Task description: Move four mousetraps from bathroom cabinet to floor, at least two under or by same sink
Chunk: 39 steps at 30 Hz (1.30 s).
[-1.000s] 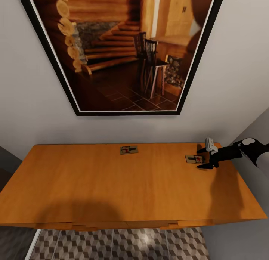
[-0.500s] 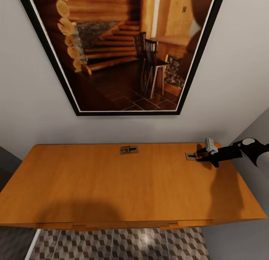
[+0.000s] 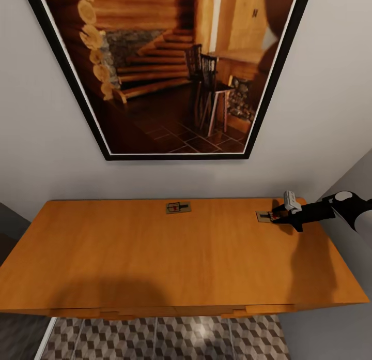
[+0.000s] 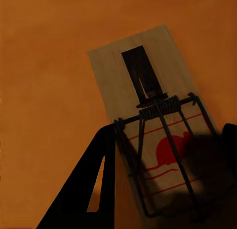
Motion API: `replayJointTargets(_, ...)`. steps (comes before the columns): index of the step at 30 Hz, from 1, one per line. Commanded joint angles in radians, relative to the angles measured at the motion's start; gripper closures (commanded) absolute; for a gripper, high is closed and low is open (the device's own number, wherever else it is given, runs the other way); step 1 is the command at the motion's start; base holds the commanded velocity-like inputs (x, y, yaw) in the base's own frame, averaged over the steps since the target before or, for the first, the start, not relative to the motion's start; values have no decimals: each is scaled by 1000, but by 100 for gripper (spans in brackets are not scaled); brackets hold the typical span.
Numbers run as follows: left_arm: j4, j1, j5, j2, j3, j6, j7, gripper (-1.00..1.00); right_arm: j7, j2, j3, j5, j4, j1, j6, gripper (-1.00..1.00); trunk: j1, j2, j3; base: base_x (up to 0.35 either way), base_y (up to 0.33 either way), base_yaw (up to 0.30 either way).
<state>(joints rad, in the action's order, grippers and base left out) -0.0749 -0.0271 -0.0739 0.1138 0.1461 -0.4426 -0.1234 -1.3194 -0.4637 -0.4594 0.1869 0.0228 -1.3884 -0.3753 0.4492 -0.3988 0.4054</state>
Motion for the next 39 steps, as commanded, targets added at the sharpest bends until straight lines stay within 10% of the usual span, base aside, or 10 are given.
replayJointTargets(1, -4, -2, -7, -1, 9, -7, -1, -100, 0, -1, -11, 11, 0, 0, 3, 100, 1, -1, 2, 0, 0, 0)
replayJointTargets(12, -3, -2, -7, -14, 9, -7, -2, -100, -4, 2, -6, -16, 4, 0, 10, 100, 1, -1, 2, 0, 0, 0)
replayJointTargets(25, -3, -2, -7, -14, 9, -7, -2, -100, -92, -3, -4, -187, 9, 0, 52, 100, 1, -1, 2, 0, 0, 0)
replayJointTargets(39, -3, -2, -7, -14, 9, -7, -1, -100, -119, -4, -5, -211, 12, 0, 64, 100, 1, -1, 2, -19, 0, 0)
